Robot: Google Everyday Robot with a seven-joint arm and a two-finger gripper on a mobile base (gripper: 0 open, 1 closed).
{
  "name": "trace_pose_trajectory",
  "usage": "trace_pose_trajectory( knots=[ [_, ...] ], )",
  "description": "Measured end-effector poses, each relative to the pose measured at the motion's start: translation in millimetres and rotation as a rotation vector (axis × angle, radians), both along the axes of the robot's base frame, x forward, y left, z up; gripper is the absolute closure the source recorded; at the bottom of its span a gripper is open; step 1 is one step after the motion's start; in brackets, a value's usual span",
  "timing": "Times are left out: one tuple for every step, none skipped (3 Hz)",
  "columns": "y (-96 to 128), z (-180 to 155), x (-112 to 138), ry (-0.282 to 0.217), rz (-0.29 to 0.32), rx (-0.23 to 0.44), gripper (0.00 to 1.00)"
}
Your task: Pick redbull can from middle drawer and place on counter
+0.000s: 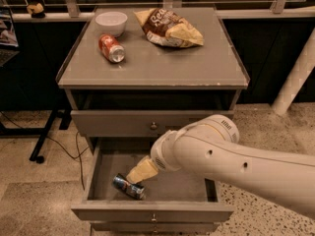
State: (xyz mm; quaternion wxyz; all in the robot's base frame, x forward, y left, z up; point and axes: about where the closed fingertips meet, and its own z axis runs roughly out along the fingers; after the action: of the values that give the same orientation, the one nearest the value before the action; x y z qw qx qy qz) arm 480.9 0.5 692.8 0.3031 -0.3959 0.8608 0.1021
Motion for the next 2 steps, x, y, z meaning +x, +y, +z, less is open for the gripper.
trace_pose_trajectory(
  knots=[
    [12, -13, 14, -0.025, -0.001, 0.021, 0.00],
    [26, -32, 27, -0.011, 0.004, -0.002, 0.00]
  ],
)
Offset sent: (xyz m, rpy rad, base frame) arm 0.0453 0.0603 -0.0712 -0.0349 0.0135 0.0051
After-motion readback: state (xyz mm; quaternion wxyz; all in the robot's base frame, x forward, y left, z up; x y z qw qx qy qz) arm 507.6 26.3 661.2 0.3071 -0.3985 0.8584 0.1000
